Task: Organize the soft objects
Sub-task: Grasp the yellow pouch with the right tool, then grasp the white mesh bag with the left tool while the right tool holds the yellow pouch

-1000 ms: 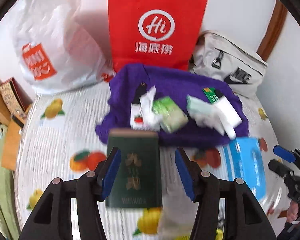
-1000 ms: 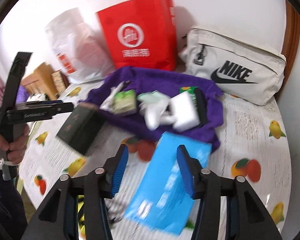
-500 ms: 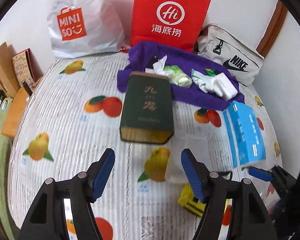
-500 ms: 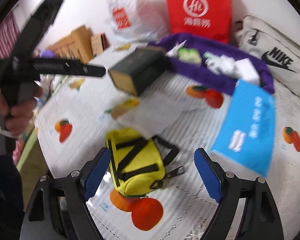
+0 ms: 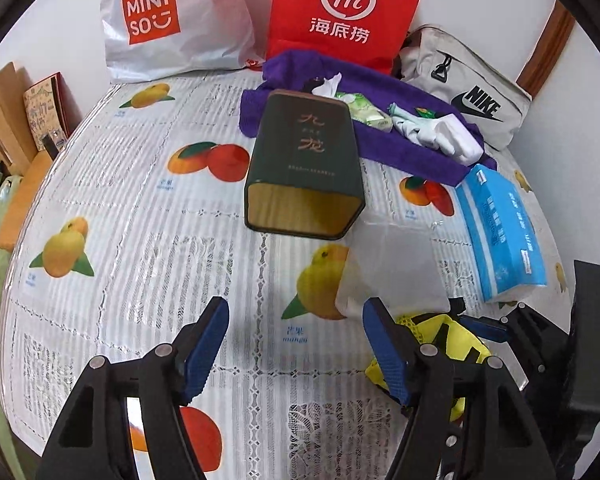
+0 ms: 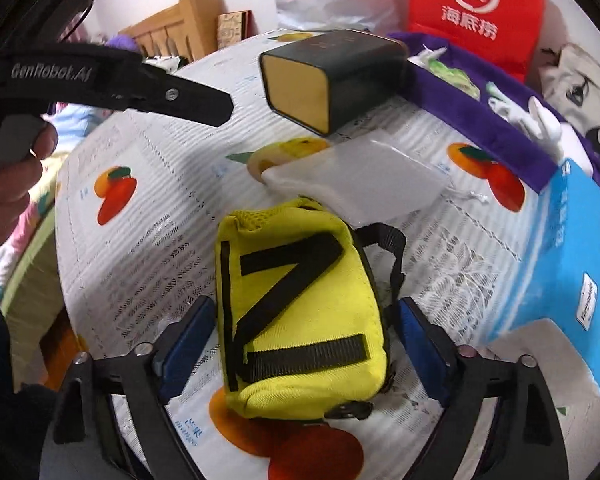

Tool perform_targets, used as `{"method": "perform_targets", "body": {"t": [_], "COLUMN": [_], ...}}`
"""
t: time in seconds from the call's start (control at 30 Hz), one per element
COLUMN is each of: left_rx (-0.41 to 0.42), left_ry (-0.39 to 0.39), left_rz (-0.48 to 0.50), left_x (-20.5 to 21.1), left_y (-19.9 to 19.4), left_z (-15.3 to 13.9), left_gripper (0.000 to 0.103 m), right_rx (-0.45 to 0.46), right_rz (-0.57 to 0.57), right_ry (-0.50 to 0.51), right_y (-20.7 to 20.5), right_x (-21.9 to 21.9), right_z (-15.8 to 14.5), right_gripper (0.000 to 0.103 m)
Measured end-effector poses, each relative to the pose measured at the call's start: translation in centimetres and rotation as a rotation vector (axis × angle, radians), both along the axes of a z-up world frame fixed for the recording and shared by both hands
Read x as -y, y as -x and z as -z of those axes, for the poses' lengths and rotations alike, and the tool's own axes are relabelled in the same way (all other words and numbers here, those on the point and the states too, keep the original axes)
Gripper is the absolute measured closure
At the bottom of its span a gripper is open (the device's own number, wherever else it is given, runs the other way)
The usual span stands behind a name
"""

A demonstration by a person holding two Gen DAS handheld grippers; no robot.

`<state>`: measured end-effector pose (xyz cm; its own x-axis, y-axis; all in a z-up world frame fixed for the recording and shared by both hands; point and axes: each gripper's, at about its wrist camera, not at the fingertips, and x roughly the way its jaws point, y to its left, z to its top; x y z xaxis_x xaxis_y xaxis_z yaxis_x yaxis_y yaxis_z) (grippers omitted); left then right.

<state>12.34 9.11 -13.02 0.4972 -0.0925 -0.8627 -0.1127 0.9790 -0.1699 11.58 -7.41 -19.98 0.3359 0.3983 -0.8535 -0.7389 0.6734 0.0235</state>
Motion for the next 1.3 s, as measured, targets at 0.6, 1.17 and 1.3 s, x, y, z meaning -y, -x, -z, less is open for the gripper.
{"method": "perform_targets", "body": {"t": [0.6,1.17,1.3], "left_rx": [-0.019,-0.017,-0.005], "left_ry": [0.059,0.032,-0.107], "left_rz": [0.092,0.219,0.220], "left_x": [3.2,9.3,11.2], "left_y": [-1.9,-5.8,-6.2], "left_z": [2.2,4.6,5.1], "left_gripper": [0.035,0.005,0.005], "right_rx": [0.044,0.020,0.018], "right_rz": [0.106,0.325,0.352], "right_ry": [-0.050,-0.101,-0.123], "right_y": [3.6,3.8,3.6], "right_x": [4.6,13.6,14.6], "right_z": [-2.7,-3.1,-3.2], "right_gripper": [0.032,0.032,0.032]}}
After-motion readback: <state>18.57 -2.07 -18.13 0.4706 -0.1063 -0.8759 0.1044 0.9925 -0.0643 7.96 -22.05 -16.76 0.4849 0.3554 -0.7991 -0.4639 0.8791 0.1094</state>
